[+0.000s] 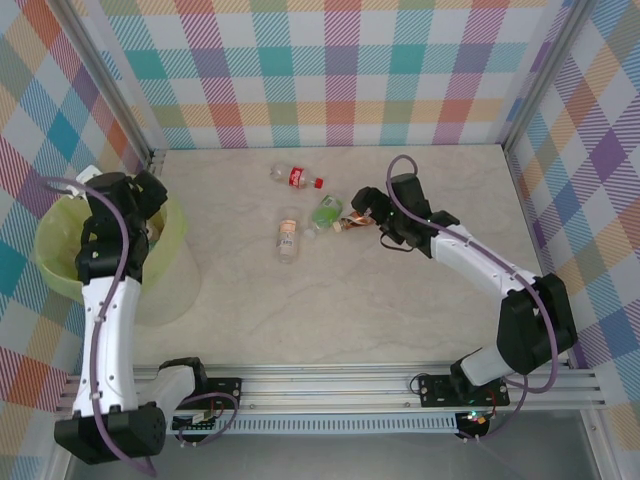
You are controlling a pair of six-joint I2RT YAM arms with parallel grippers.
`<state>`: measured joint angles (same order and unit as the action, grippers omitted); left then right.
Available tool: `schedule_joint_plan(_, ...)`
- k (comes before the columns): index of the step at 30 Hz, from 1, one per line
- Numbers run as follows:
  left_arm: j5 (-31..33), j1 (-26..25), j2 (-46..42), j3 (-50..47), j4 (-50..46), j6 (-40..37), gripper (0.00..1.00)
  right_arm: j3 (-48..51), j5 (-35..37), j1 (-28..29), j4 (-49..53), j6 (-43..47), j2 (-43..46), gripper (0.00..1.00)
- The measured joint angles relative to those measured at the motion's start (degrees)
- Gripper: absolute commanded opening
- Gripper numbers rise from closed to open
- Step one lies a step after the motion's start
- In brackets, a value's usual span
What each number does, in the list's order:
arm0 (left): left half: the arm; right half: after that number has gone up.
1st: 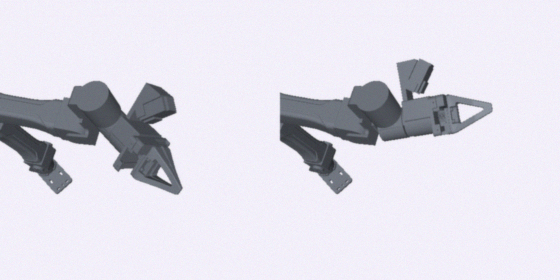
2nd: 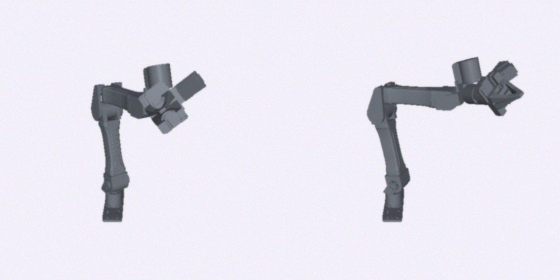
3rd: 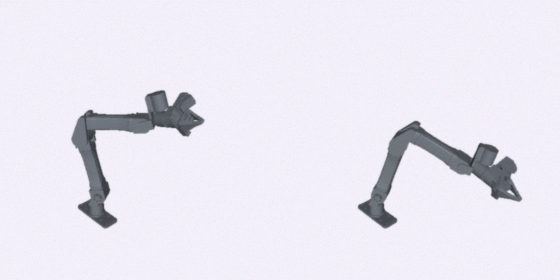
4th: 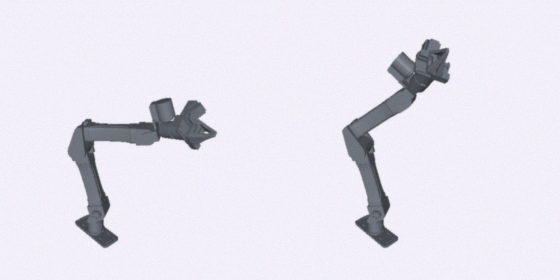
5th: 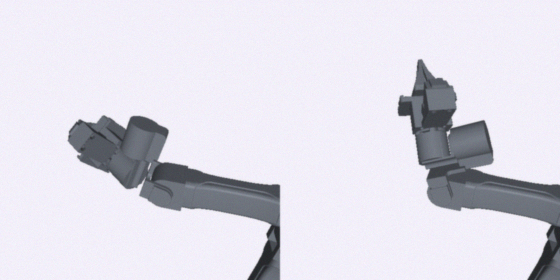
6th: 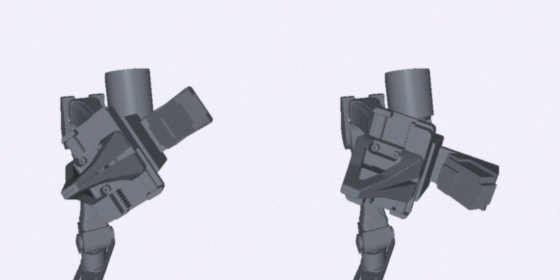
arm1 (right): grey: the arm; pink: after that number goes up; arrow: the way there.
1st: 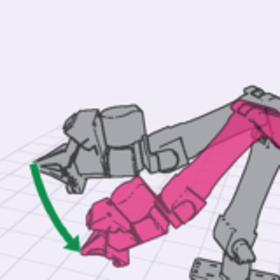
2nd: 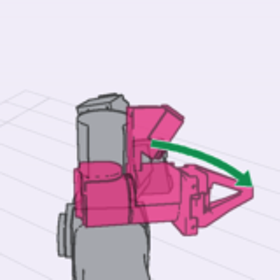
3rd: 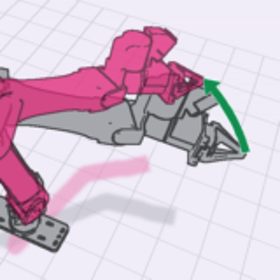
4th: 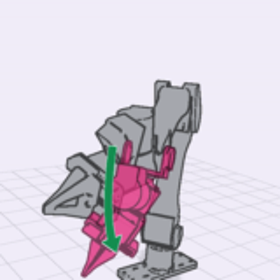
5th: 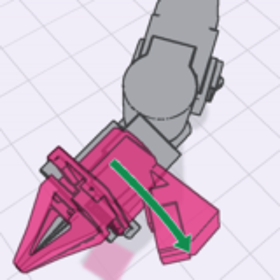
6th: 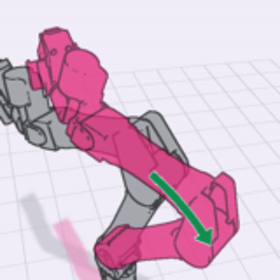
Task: Put the plastic bottles in the bin
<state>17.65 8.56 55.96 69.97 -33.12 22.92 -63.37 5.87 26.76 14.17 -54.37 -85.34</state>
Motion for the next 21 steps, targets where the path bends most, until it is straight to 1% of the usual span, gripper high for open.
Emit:
schedule_joint_plan(3, -3.85, 0.02, -3.67, 0.09, -1.46, -0.02, 1.0, -1.49, 1.31, -1.86, 0.17, 0.59, -2.01, 1.0)
schedule_joint_plan(5, -7.67, 0.02, -5.2, 0.09, -2.4, -0.22, 1.0, -2.86, 2.03, -3.08, 0.61, 0.98, -4.2, 1.0)
schedule_joint_plan(8, -15.89, 0.02, -7.02, -0.02, -2.97, -0.5, 1.0, -6.73, 2.47, -4.74, 2.64, 1.14, -9.33, 1.0)
schedule_joint_plan(10, -22.49, 0.02, -8.55, -0.55, -2.78, -0.57, 1.0, -10.43, 2.43, -5.49, 4.13, 1.27, -13.88, 0.99)
schedule_joint_plan(13, -30.69, 0.02, -11.47, -2.49, -2.36, -0.02, 1.0, -16.24, 2.23, -6.14, 6.54, 1.18, -20.61, 1.0)
schedule_joint_plan(16, -36.11, 0.02, -13.86, -4.35, -2.12, 0.42, 1.0, -20.46, 2.34, -6.16, 8.26, -0.37, -25.68, 0.95)
schedule_joint_plan(21, -41.48, 0.02, -16.02, -8.22, 1.53, 2.86, 1.0, -26.05, 2.49, -6.16, 11.28, -2.78, -32.35, 0.91)
